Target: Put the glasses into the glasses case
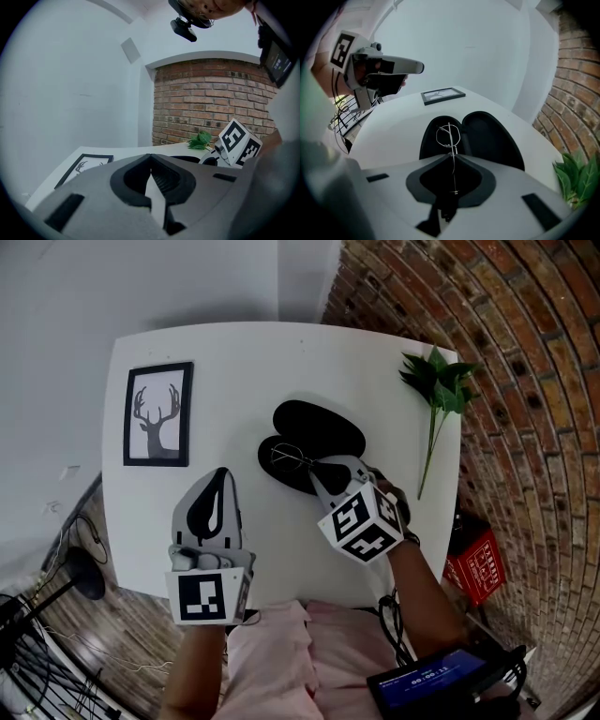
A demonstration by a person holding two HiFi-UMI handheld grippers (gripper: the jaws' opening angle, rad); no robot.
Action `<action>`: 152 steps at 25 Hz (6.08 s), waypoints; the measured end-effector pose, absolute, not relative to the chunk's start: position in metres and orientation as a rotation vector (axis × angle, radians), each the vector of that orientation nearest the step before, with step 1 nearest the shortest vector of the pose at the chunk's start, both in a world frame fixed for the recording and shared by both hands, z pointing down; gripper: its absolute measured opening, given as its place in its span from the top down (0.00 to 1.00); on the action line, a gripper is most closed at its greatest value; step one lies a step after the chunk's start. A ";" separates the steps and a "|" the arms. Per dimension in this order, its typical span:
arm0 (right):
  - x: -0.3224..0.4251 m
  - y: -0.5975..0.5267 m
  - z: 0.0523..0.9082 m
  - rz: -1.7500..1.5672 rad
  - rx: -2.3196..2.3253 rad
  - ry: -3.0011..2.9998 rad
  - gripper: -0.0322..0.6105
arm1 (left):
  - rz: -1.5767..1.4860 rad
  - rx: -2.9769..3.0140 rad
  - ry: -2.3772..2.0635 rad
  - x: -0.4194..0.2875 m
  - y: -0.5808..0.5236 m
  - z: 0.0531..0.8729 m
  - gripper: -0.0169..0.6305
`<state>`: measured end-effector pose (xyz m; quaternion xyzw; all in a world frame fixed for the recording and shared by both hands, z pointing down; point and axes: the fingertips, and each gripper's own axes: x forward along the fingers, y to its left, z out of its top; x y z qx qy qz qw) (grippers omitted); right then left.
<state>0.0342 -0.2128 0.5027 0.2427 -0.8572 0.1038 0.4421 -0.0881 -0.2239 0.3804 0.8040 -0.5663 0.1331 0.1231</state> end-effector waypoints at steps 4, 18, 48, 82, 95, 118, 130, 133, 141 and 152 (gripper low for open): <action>0.036 -0.210 0.503 0.264 0.596 -2.127 0.86 | 0.391 2.342 -1.657 -0.088 -0.221 0.379 0.97; 0.019 -0.220 0.484 0.224 0.598 -2.201 0.82 | 0.383 2.345 -1.682 -0.094 -0.219 0.375 0.97; 0.006 -0.216 0.490 0.443 0.430 -2.260 0.84 | 0.405 2.308 -1.663 -0.101 -0.224 0.384 0.97; 0.024 -0.214 0.488 0.568 0.402 -2.276 0.93 | 0.432 2.329 -1.606 -0.086 -0.227 0.392 0.97; 0.018 -0.214 0.490 0.379 0.418 -2.230 0.90 | 0.443 2.320 -1.608 -0.088 -0.225 0.393 0.97; 0.015 -0.213 0.486 0.457 0.427 -2.275 0.93 | 0.441 2.320 -1.596 -0.085 -0.220 0.393 0.97; 0.012 -0.211 0.484 0.453 0.420 -2.283 0.79 | 0.443 2.326 -1.592 -0.086 -0.220 0.392 0.97; 0.010 -0.214 0.466 0.464 0.443 -2.357 0.76 | 0.440 2.322 -1.596 -0.088 -0.220 0.393 0.97; 0.066 -0.258 0.389 0.517 0.763 -2.606 0.81 | 0.414 2.357 -1.619 -0.088 -0.223 0.381 0.97; 0.111 -0.234 0.326 0.312 1.187 -2.542 0.84 | 0.296 2.553 -1.630 -0.079 -0.214 0.313 0.97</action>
